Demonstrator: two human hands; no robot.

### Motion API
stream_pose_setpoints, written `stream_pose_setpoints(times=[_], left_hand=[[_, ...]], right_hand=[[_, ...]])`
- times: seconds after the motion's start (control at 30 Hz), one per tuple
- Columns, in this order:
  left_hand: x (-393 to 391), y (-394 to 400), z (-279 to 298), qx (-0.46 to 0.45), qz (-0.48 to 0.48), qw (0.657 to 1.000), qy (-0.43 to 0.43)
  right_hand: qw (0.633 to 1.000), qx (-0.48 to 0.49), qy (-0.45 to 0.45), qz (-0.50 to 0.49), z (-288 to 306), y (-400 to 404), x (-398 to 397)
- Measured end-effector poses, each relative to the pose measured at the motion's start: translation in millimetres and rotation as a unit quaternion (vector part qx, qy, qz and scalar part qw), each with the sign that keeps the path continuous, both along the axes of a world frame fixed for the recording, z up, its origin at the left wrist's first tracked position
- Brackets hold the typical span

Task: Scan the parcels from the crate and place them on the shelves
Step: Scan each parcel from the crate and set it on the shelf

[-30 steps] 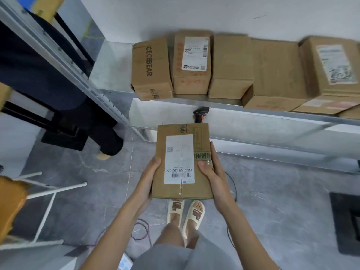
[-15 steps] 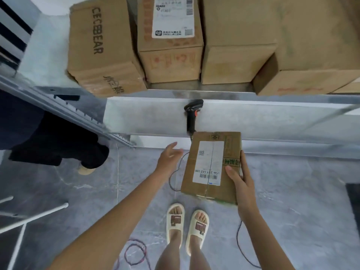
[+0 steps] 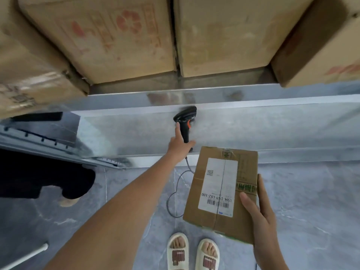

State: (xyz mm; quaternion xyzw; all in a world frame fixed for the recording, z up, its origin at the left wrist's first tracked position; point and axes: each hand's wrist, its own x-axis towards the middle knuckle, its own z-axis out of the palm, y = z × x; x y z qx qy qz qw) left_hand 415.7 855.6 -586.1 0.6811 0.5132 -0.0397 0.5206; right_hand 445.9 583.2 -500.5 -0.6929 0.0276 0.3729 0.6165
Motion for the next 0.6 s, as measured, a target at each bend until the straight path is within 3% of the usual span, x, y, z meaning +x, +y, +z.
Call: stream_pose_setpoints(times=[0.1,0.2,0.4,0.6], left_hand=[[18.2,11.6,-20.2,0.019,-0.031,0.999,0.02],[32.0,20.3,-40.5,0.095,-0.02,0.995,0.039],[28.0,25.0,-58.4,0.134,0.073,0.984,-0.096],[-18.9,-17.8,-6.7,0.1,0.117,0.967,-0.203]], right_hand=[[1.0,0.003,-0.007,-0.006,-12.4,-0.1,10.6],[1.0,0.011,-0.011,-0.016,-26.7,-1.6,20.5],[1.0,0.017,-0.014,-0.02,-38.8,-0.5,23.1],[1.0,0.003,-0.02,-0.011,-0.5,-7.2,3.5]])
